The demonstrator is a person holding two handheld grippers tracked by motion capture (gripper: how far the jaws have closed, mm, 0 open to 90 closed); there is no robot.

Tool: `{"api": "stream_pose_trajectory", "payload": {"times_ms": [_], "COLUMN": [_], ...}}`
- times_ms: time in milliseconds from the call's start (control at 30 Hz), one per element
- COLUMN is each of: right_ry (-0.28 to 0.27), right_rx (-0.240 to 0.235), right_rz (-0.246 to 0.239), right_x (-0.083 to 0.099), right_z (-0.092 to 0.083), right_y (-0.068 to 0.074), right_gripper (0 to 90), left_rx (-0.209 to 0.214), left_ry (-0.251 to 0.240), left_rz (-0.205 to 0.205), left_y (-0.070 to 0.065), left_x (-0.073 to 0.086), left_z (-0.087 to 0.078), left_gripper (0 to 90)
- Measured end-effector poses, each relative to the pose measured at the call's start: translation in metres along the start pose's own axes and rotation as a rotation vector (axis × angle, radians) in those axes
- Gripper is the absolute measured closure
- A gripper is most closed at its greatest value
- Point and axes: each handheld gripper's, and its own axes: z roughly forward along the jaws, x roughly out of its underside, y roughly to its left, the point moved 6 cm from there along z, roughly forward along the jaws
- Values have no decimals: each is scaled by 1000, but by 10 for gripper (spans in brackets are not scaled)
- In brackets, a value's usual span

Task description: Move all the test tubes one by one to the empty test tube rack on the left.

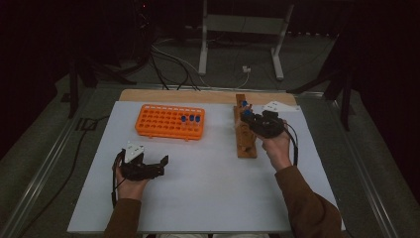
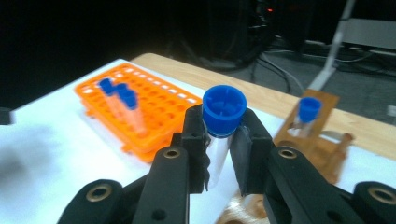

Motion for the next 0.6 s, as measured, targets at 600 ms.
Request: {"api": "stream_pose_trajectory", "payload": {"times_ms": [600], "right_ry": [43], "right_rx": [-96], "right_rz": [-26], "right_x": [35], "right_z": [-14], "right_y": [33], "right_gripper": [765], "left_rx": [45], "left_ry": [-36], "left_rz": [6], "left_y": [-8], "left_x": [-3], "left_z": [1], "left_gripper": [7]}}
